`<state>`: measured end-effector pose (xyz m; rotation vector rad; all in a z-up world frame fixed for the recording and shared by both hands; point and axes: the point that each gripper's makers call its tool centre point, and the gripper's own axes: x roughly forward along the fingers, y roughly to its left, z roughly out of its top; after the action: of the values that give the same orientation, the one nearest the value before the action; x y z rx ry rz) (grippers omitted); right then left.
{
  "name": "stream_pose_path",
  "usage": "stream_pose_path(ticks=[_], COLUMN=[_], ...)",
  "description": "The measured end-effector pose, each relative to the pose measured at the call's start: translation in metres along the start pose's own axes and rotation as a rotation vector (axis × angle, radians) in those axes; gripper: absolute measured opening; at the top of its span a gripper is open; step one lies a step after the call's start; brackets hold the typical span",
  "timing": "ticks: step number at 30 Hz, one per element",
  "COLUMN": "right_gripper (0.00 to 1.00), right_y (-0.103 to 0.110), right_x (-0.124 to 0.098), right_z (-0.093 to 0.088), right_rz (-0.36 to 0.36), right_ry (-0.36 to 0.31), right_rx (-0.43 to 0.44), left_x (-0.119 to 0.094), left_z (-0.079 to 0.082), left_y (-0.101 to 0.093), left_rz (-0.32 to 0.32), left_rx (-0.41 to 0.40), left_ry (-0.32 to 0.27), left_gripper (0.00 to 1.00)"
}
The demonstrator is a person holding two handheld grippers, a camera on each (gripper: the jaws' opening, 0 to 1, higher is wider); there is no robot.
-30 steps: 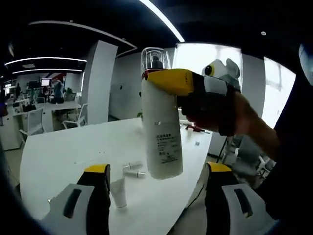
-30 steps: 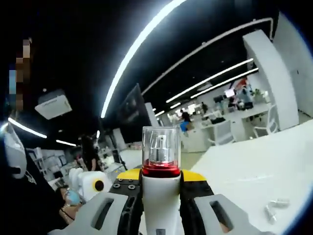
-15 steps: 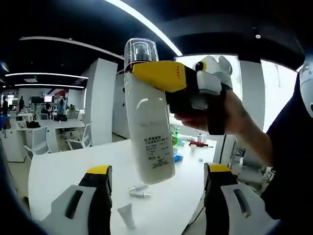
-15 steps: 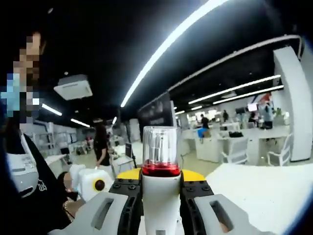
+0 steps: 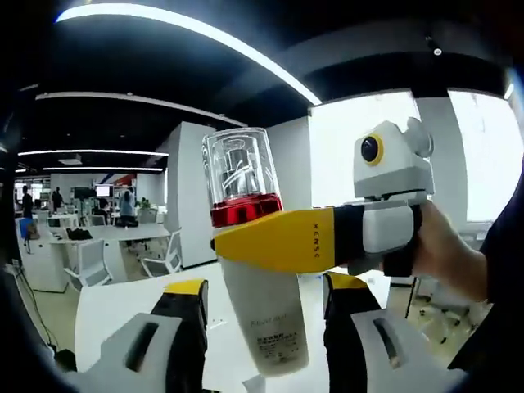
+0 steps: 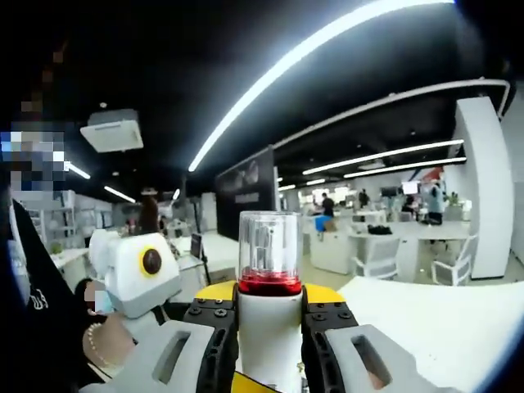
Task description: Arrange the skincare products in the storage area until every visible bottle or jar stands upright without overlapping.
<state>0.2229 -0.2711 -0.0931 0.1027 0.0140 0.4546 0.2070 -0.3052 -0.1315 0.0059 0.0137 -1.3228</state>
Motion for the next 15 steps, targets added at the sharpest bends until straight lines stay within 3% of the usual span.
stream_pose_path(ticks=[4,9,10,15], right_gripper=[0.2,0.2,0.21,0.21], right_y=[-0.004,-0.019,-0.027,-0.024], right_x=[-0.002,-0.004,-0.004,-0.007], right_z=[-0.003,-0.022,-0.04,-0.048], right_rz=[-0.029,-0.094,-0.131,-0.08], right_ry=[-0.003,0.009,0.022,0.049], right_rx=[-0.024,-0.032,-0.019,-0.013], left_x=[0.002,0.014,0.018,0.015], left_z=[-0.006,-0.026,-0.046,-0.054], left_y=[0.0,-0.001,-0.001,-0.007], left_rz=[-0.007,-0.028,-0.101,-0.201], left_rx=[-0.003,-0.007,-0.134,-0.203], left_ry=[0.0,0.032,0.031,0.058], left_gripper=[0.32,0.28,0.25,0.25])
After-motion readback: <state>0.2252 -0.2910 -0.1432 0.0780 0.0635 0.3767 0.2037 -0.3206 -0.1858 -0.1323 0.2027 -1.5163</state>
